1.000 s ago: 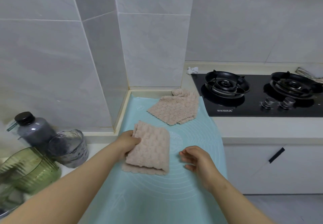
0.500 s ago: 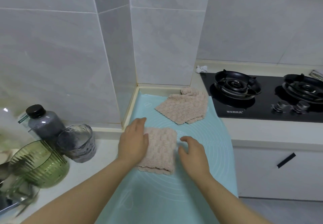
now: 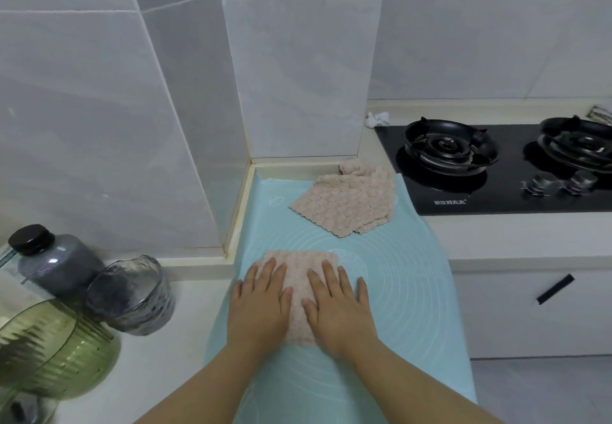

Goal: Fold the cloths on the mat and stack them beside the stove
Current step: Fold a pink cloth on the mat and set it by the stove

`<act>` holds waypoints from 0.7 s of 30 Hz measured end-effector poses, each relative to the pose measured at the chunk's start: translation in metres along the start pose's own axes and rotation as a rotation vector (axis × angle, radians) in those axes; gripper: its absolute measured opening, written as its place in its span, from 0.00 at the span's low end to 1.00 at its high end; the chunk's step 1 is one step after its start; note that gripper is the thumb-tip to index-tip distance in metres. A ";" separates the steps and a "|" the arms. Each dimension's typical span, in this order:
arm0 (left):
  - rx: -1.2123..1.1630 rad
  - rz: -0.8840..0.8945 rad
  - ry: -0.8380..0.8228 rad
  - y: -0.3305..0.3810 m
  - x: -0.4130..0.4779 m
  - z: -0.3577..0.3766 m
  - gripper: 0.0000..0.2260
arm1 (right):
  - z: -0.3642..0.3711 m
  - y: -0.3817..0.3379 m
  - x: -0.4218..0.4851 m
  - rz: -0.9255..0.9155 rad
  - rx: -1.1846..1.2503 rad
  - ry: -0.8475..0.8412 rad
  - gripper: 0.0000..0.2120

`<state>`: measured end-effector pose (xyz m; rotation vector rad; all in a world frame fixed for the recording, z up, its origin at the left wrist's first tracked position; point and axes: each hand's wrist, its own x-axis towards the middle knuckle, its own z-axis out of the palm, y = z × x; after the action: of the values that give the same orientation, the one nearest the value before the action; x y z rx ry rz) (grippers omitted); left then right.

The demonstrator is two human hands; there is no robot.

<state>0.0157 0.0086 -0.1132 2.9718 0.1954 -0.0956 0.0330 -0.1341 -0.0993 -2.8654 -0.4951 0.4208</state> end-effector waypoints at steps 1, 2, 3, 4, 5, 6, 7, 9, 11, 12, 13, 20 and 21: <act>-0.005 -0.033 0.039 0.001 -0.002 0.001 0.39 | -0.001 0.000 0.000 -0.002 0.008 -0.003 0.50; 0.002 -0.070 0.104 0.001 -0.002 0.003 0.35 | -0.002 -0.001 0.000 -0.001 0.019 -0.014 0.45; -0.011 -0.106 0.185 0.004 -0.004 0.003 0.31 | -0.003 -0.001 -0.001 0.006 0.015 -0.031 0.38; -0.010 -0.136 0.242 0.006 -0.006 0.004 0.26 | -0.004 -0.002 -0.001 0.021 0.013 -0.044 0.31; -0.004 -0.170 0.276 0.009 -0.007 0.003 0.22 | -0.005 -0.004 -0.001 0.040 0.026 -0.033 0.28; -0.018 -0.199 0.298 0.012 -0.010 0.002 0.20 | -0.005 -0.007 -0.002 0.053 0.044 0.001 0.26; -0.069 -0.255 0.251 0.015 -0.013 -0.003 0.21 | -0.006 -0.012 -0.003 0.067 0.060 0.048 0.25; -0.188 -0.393 0.088 0.019 -0.011 -0.015 0.29 | -0.008 -0.022 -0.006 0.112 0.136 0.142 0.25; -0.398 -0.481 -0.006 0.014 -0.004 -0.026 0.31 | -0.014 -0.024 -0.009 0.237 0.373 0.150 0.29; -0.547 -0.518 -0.055 0.010 -0.001 -0.033 0.30 | -0.017 -0.020 -0.010 0.326 0.537 0.116 0.30; -0.715 -0.552 -0.092 0.004 0.003 -0.039 0.29 | -0.020 -0.014 -0.010 0.397 0.693 0.069 0.30; -1.356 -0.625 -0.510 0.031 0.006 -0.073 0.16 | -0.059 0.041 -0.026 0.519 1.418 -0.033 0.03; -1.399 -0.602 -0.555 0.045 0.007 -0.075 0.15 | -0.067 0.052 -0.033 0.519 1.498 -0.056 0.03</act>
<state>0.0328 -0.0222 -0.0323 1.3648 0.6998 -0.5594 0.0397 -0.2040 -0.0413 -1.4502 0.4519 0.5840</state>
